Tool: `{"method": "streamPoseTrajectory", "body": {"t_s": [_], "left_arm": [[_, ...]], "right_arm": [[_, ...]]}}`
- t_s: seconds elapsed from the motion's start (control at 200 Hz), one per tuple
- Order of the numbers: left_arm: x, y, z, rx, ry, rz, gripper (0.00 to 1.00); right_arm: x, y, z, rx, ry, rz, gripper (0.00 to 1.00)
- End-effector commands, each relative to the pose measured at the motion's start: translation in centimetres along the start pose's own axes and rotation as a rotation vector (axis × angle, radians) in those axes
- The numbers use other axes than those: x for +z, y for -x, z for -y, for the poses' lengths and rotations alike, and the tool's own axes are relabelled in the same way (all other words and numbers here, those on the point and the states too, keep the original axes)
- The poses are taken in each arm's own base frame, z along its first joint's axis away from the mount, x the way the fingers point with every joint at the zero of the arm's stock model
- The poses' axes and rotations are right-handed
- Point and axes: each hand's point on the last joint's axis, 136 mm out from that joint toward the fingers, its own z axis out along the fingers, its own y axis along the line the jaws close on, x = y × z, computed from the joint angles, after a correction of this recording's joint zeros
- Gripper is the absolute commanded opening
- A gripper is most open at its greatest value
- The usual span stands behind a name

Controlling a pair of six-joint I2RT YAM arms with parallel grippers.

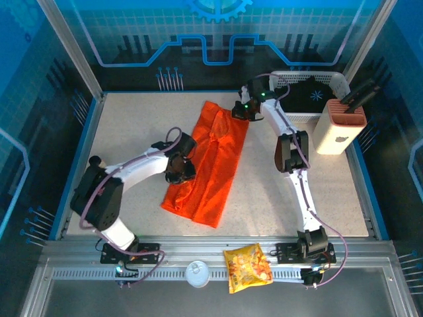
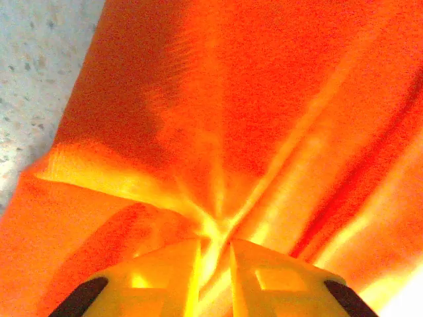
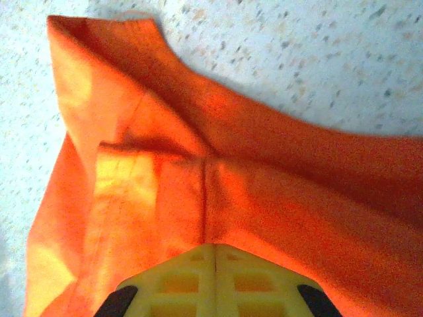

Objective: Fold and stack the t-shirts

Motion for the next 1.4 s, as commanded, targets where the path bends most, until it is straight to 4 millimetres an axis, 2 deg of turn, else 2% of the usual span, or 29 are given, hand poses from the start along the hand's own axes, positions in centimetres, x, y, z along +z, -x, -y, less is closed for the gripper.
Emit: {"method": "streamPoseTrajectory", "body": {"t_s": [0.0,0.055,0.09,0.17,0.26,0.34,0.475,0.595,0.751,0.941,1.026,1.266,1.296,1.336,1.396], "left_arm": [[-7.1,2.0,0.4,0.003,-0.011,0.143,0.39],[-9.2,2.6,-0.2,0.013,0.009,0.193,0.48],[-10.1,2.8,-0.8,0.013,0.026,0.212,0.5],[-10.4,2.7,-2.6,-0.006,0.062,0.216,0.51],[-8.0,1.8,-4.7,-0.049,0.081,0.163,0.49],[-4.9,0.8,-5.8,-0.081,0.073,0.103,0.39],[-0.2,-0.4,-5.2,-0.084,0.018,0.026,0.29],[1.8,-0.9,-4.5,-0.063,0.015,-0.009,0.28],[3.0,-2.8,-4.4,-0.016,0.051,-0.052,0.28],[4.9,-6.7,-7.1,-0.024,0.126,-0.133,0.28],[5.5,-8.2,-7.7,-0.036,0.129,-0.159,0.28],[5.3,-10.3,-6.3,-0.02,0.117,-0.18,0.3],[5.3,-10.4,-6.1,-0.024,0.118,-0.181,0.3],[5.2,-10.5,-5.9,-0.03,0.117,-0.184,0.32],[5.1,-10.6,-5.5,-0.039,0.11,-0.182,0.36]], "right_arm": [[-6.3,1.0,-4.6,-0.053,0.085,0.057,0.04],[-8.1,0.1,-5.3,-0.063,0.077,0.065,0.07],[-9.5,-0.7,-5.9,-0.068,0.073,0.071,0.09],[-11.2,-3.6,-6.2,-0.053,0.049,0.067,0.14],[-12.1,-7.6,-5.8,-0.015,0.034,0.058,0.19],[-12.4,-10.7,-5.8,0.03,0.05,0.054,0.2],[-11.4,-14.3,-6.0,0.093,0.083,0.032,0.18],[-9.2,-15.9,-6.5,0.102,0.082,-0.002,0.17],[-5.8,-16.3,-5.6,0.128,0.042,-0.044,0.15],[-2.5,-16.0,-3.2,0.154,-0.046,-0.08,0.14],[-1.4,-15.5,-2.4,0.152,-0.077,-0.094,0.14],[1.4,-13.9,-0.8,0.127,-0.116,-0.145,0.14],[1.3,-13.3,-1.0,0.109,-0.116,-0.144,0.13],[2.4,-13.5,-0.4,0.096,-0.13,-0.175,0.13],[2.6,-13.2,-0.2,0.081,-0.139,-0.204,0.12]]}}
